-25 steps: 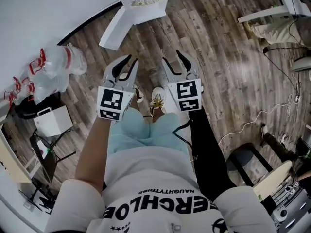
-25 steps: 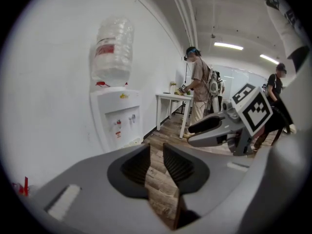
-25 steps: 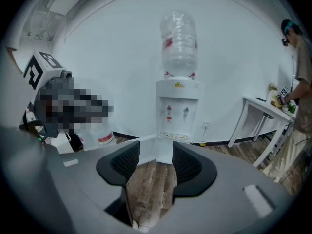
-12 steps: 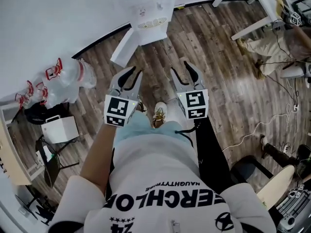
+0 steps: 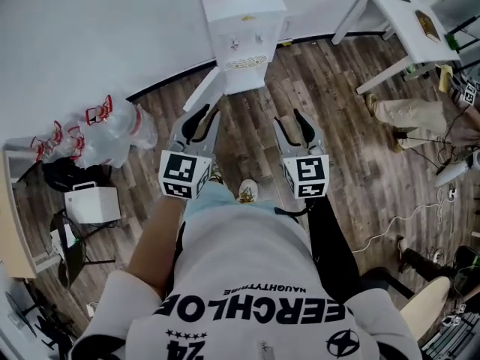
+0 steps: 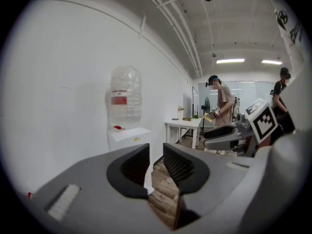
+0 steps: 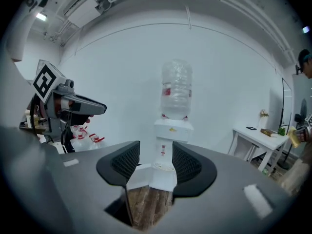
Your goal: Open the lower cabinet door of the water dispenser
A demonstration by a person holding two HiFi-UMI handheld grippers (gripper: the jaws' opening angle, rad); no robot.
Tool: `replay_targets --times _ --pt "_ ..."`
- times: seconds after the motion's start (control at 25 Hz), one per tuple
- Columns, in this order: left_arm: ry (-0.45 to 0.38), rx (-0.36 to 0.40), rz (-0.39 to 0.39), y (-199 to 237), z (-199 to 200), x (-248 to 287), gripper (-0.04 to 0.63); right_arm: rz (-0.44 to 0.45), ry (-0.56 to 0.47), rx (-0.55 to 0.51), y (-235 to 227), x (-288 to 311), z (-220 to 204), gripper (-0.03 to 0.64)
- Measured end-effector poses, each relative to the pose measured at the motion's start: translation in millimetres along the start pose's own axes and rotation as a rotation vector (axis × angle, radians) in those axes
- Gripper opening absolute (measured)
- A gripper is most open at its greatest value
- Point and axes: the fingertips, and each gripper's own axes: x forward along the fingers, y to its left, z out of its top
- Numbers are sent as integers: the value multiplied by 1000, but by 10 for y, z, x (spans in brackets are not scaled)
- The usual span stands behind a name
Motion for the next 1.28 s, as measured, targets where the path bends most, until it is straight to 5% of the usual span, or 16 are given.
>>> replay_targets --times 0.36,0.8,0.84,0.92,1.28 --pt "-118 46 57 115 531 -294 95 2 -85 -34 146 -259 354 206" --pt "-137 40 40 64 679 -193 91 3 -37 -51 32 -154 388 202" --pt "-138 43 38 64 689 -186 84 1 -37 -50 20 -161 397 194" --pt "-141 53 36 69 705 -185 58 18 -53 -32 23 -196 435 2" --pt "-149 40 40 94 681 -138 58 52 -98 -59 -1 -202 532 2"
